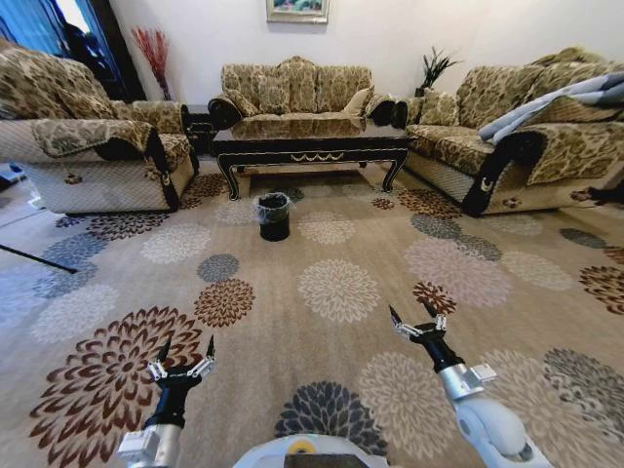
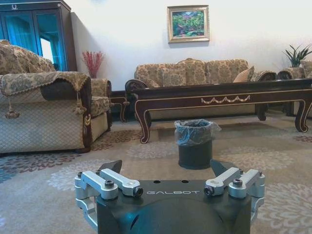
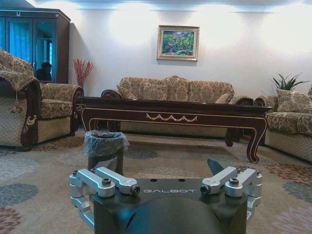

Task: Move to the front of the table and pick up the trash from the floor, then place it into the trash bin.

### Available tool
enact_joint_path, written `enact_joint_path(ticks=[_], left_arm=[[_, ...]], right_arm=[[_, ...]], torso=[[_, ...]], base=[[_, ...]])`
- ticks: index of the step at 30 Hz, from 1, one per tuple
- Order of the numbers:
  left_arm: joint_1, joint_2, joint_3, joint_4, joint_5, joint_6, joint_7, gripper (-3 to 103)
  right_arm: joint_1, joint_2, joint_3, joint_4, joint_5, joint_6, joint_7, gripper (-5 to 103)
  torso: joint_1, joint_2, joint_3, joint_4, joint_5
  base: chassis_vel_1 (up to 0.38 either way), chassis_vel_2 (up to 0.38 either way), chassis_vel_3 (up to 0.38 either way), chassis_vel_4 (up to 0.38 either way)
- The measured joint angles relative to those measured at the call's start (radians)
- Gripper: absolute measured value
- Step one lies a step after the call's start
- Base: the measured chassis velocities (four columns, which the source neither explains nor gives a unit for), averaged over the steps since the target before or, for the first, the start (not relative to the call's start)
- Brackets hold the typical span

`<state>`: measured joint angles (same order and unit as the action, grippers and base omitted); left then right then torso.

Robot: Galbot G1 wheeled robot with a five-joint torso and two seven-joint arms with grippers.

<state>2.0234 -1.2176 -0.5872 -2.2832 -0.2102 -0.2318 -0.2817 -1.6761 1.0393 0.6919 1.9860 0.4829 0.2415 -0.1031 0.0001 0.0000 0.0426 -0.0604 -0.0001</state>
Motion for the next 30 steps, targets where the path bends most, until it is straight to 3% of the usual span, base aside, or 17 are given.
enact_joint_path(ticks=[25, 30], left_arm=[[0.0, 0.0, 0.0, 0.0, 0.0, 0.0, 0.0, 100], [0.0, 0.0, 0.0, 0.0, 0.0, 0.0, 0.0, 100]], right_arm=[[0.0, 0.0, 0.0, 0.0, 0.0, 0.0, 0.0, 100], [0.0, 0.0, 0.0, 0.0, 0.0, 0.0, 0.0, 100]], torso=[[0.0, 0.0, 0.0, 0.0, 0.0], [0.0, 0.01, 0.01, 0.0, 0.0001]], base=[[0.007, -0.009, -0.007, 0.01], [0.0, 0.0, 0.0, 0.0]])
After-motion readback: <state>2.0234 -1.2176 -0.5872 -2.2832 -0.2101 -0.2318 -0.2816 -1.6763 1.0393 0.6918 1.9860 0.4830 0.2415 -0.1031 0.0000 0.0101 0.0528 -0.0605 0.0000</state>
